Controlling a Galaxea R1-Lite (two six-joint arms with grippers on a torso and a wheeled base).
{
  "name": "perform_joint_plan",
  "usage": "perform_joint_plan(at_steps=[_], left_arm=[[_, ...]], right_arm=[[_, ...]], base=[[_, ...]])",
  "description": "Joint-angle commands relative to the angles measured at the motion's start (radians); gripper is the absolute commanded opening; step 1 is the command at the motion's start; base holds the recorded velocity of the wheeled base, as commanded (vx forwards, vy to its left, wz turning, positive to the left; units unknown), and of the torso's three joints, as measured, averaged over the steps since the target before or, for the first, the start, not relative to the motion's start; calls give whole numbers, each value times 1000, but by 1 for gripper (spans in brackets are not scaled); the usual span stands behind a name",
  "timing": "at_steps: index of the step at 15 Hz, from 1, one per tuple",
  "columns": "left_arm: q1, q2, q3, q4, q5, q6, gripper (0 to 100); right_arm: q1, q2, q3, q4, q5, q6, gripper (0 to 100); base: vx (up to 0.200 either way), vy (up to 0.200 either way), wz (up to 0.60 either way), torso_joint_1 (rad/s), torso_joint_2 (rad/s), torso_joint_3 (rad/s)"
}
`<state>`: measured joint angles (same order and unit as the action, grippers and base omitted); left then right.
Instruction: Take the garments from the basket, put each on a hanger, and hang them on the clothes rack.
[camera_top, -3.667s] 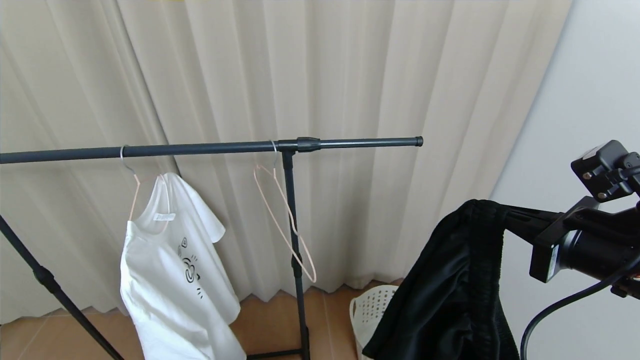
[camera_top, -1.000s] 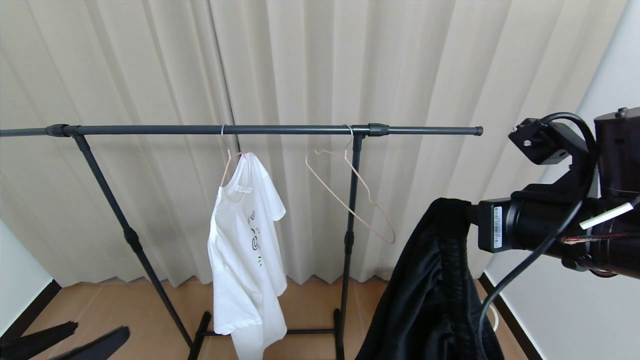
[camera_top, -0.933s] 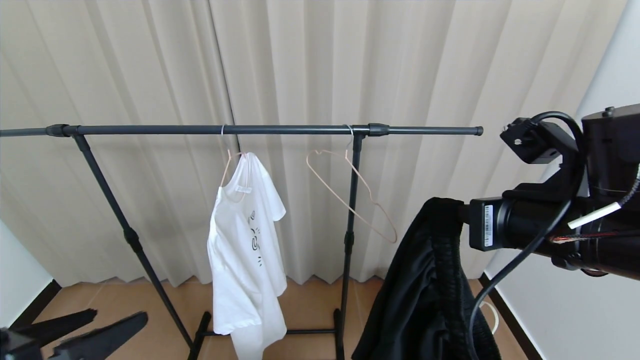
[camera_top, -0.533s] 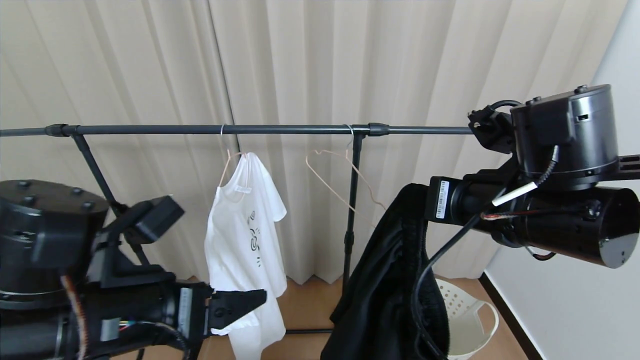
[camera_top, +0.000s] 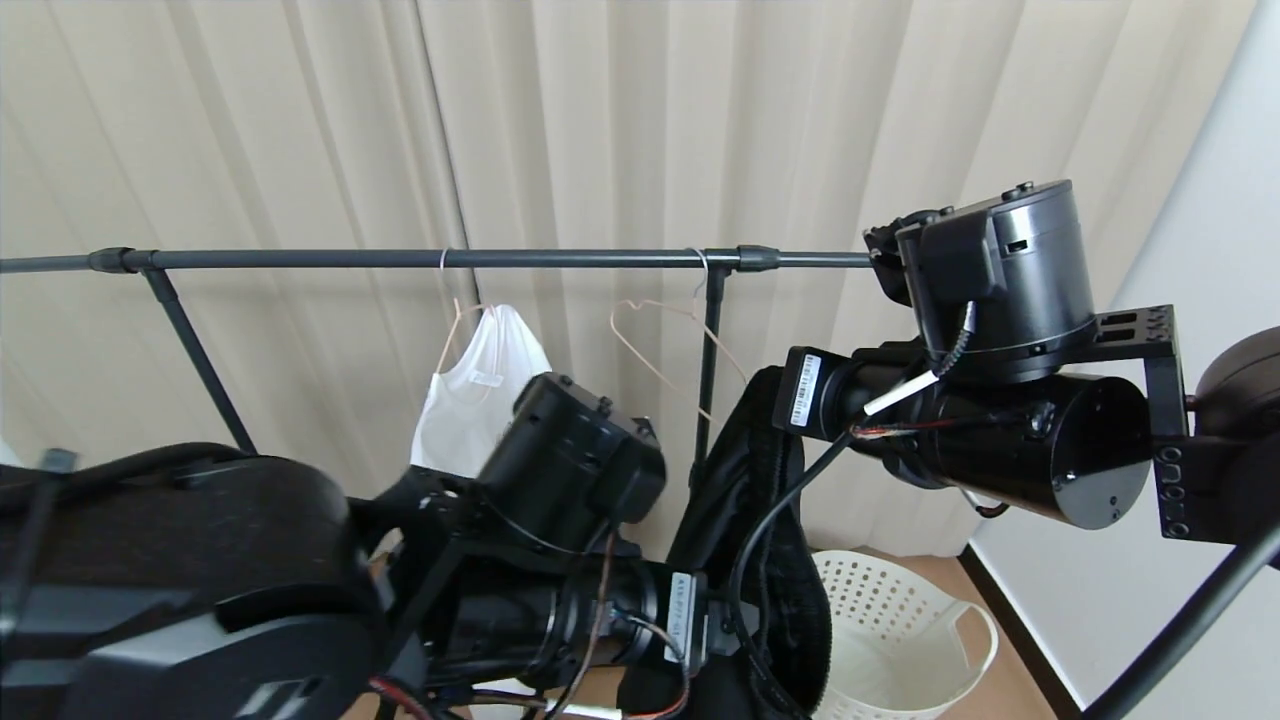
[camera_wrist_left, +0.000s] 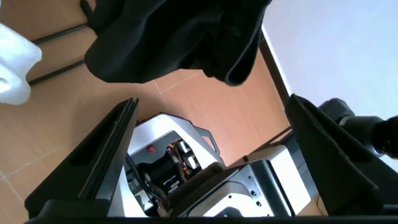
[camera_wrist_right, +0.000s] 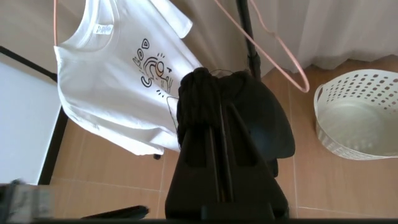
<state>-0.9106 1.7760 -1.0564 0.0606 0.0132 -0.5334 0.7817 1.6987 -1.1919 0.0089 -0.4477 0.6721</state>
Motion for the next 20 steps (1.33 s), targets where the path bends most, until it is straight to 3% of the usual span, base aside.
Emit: perform_joint_plan(at_steps=[1,3,4,7,16,20], left_arm=[[-17,171,-108,-1,25,-34,100],[-34,234,-154,-1,64,-79,100],[-39,273,-191,-1,126,-109,100],[-39,309,-212,4,174,-120,100],[-68,300,-40,11,241,-119,100],[-116,201,36,11,272,-117,100]], right_arm=[[8,4,-2,0,0,1,0],[8,-2,-2,2,-2,1,0],[8,-7,-2,2,-2,1,0],[8,-8,-5,2,-26,0,0],[-25,-83,-11,11,-45,-13,0],[-105,-119,-12,8,-45,-55,0]], base=[[0,0,0,0,0,0],[0,0,0,0,0,0],[0,0,0,0,0,0],[0,0,0,0,0,0],[0,0,0,0,0,0],[0,0,0,0,0,0]])
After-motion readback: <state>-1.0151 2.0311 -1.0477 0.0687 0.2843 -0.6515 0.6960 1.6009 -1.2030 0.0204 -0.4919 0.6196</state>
